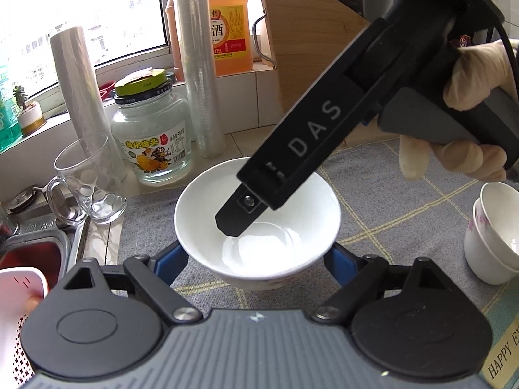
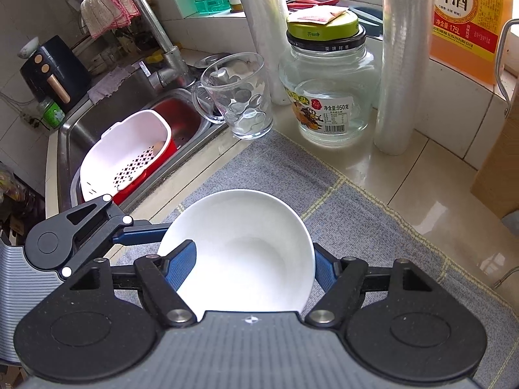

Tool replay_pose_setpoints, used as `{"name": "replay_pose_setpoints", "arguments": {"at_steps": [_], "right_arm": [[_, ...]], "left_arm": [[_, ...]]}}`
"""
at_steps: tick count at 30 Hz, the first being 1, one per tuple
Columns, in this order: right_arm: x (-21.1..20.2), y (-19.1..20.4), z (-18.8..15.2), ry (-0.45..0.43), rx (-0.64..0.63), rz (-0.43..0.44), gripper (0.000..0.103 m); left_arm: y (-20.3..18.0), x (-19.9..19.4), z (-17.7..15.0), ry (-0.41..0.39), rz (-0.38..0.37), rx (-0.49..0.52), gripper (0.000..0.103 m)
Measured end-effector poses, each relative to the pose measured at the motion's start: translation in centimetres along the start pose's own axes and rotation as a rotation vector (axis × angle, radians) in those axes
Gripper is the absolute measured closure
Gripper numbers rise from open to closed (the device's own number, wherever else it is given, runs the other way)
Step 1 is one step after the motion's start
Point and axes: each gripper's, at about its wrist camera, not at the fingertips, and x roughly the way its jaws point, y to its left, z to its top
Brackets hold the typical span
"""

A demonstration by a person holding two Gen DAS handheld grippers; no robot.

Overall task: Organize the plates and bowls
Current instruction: 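Lift the bowl with the right gripper and carry it toward the bowl stack, then carry the white bowl with the right gripper over the two nested bowls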

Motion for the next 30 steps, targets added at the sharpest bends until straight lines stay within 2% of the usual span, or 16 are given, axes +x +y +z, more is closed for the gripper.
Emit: {"name": "replay_pose_setpoints", "arguments": {"at_steps": [14,30], "right_arm": [[-5.3,1.8,-5.0,-0.040,0.040,0.011,0.023],[-8.4,3.5,-9.4,-0.047,0.032,0.011,0.023]], "left_arm": [[-4.1,-4.5,-0.3,0.017,-0.058,0.049,0.013],[-7.1,-7.8,-1.0,0.013,-0.091,0.063,0.013]]}}
